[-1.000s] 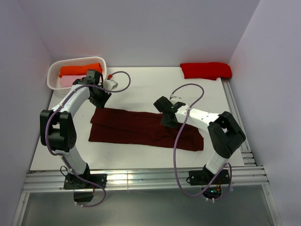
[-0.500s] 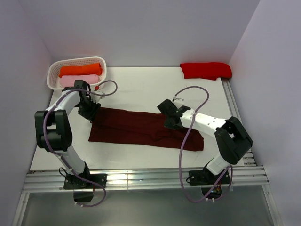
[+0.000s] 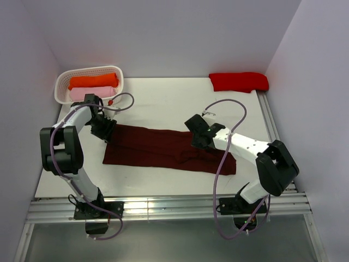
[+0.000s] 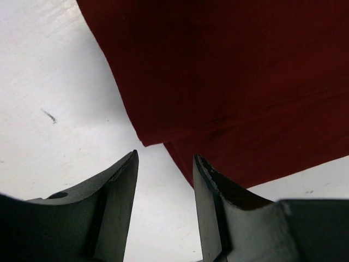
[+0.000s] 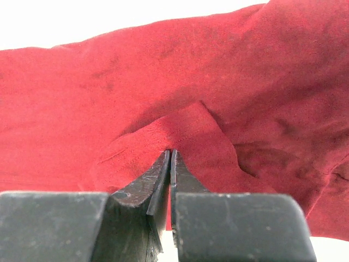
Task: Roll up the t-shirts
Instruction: Fold the tshirt
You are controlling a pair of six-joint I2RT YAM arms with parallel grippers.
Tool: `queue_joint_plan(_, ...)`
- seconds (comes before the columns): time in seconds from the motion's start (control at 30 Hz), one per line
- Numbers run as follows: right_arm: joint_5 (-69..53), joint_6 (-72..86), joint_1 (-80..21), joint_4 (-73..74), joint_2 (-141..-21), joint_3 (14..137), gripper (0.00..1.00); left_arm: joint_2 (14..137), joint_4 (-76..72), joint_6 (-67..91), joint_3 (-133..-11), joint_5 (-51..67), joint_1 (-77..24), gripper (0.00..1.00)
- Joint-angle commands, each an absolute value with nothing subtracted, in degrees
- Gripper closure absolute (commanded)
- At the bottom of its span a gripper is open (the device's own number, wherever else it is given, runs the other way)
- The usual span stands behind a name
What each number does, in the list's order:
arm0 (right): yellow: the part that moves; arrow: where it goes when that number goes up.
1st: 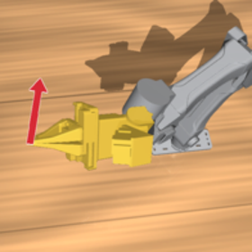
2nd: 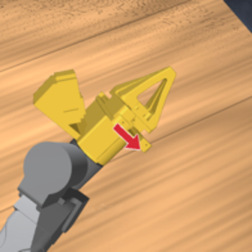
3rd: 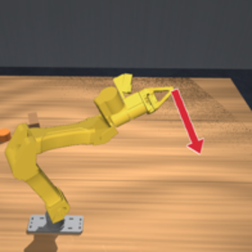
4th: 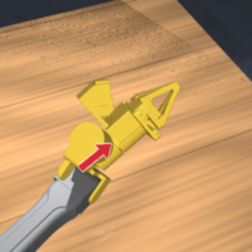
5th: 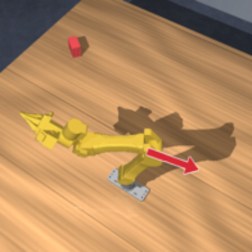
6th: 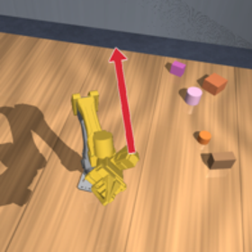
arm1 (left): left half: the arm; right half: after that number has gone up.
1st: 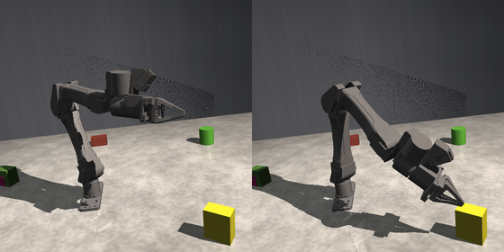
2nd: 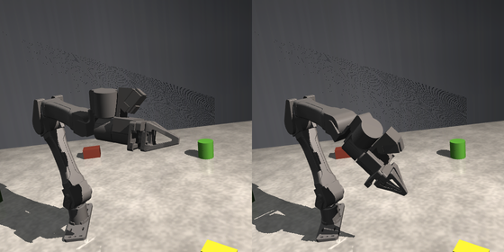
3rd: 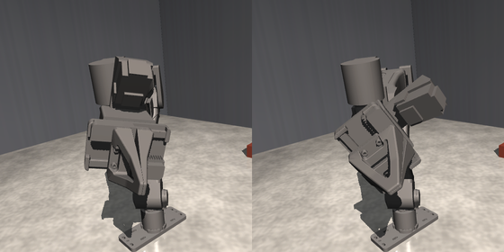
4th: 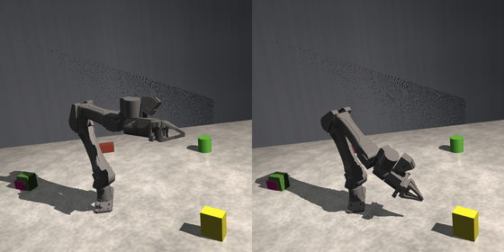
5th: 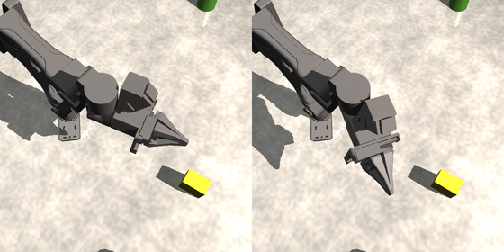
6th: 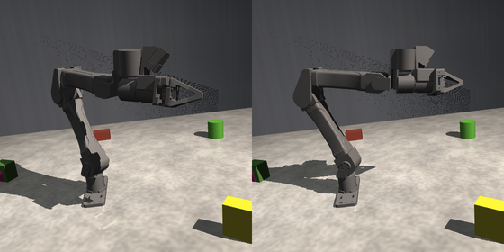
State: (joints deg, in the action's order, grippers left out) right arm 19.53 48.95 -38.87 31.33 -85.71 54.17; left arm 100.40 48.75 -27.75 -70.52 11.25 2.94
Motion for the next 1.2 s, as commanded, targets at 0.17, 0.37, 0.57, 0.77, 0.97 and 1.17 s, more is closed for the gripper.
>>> queue_joint_plan(0.17,21.36,49.22,-39.2,32.26,-82.18,54.14,0.94,103.71,46.14,-24.79,-71.81,14.24,3.25,0.52)
queue_joint_plan(0.37,22.23,49.48,-39.2,33.22,-80.95,54.49,0.94,104.15,45.44,-23.99,-72.25,14.06,3.43,0.67)
queue_joint_plan(0.57,23.46,48.96,-39.11,34.8,-80.95,56.86,0.94,103.8,45.79,-23.73,-73.65,13.89,3.43,0.99)
queue_joint_plan(0.77,23.82,48.78,-39.2,35.6,-81.21,58.53,0.95,102.13,46.14,-23.82,-73.82,12.92,3.69,1.0)
queue_joint_plan(0.97,23.64,49.04,-39.02,35.33,-80.51,57.75,0.95,100.46,44.74,-24.96,-70.58,11.77,4.3,0.53)
queue_joint_plan(1.17,23.29,48.87,-39.02,35.33,-80.86,57.75,0.96,101.16,44.47,-24.34,-70.57,13.36,5.01,0.5)
